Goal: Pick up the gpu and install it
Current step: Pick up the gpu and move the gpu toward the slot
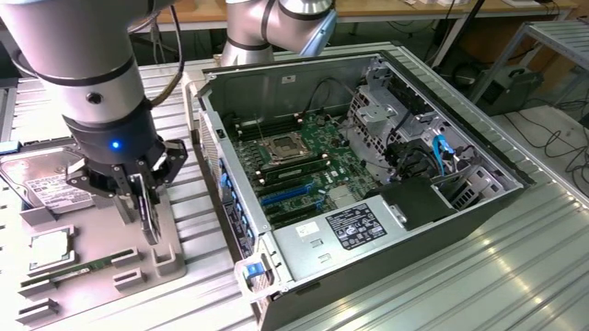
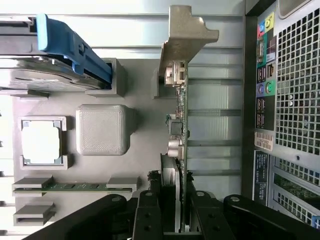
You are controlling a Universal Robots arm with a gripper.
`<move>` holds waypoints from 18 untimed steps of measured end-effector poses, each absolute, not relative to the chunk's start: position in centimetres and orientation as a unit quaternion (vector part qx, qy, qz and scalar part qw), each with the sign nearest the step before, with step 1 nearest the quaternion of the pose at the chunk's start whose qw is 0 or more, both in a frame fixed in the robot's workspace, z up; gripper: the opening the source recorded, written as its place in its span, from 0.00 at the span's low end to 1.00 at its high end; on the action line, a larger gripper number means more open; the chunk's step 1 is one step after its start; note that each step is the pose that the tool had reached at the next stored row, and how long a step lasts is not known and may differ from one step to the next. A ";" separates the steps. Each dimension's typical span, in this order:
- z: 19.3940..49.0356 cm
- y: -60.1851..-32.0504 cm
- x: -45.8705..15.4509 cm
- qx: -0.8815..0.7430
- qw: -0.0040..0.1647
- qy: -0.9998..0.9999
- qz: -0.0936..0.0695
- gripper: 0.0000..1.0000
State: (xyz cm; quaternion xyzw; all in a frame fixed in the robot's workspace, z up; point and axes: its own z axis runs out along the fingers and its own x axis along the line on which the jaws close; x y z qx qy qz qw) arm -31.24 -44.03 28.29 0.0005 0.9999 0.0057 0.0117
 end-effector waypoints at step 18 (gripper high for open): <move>34.8 -44.0 -31.2 0.000 0.011 1.000 -0.006 0.27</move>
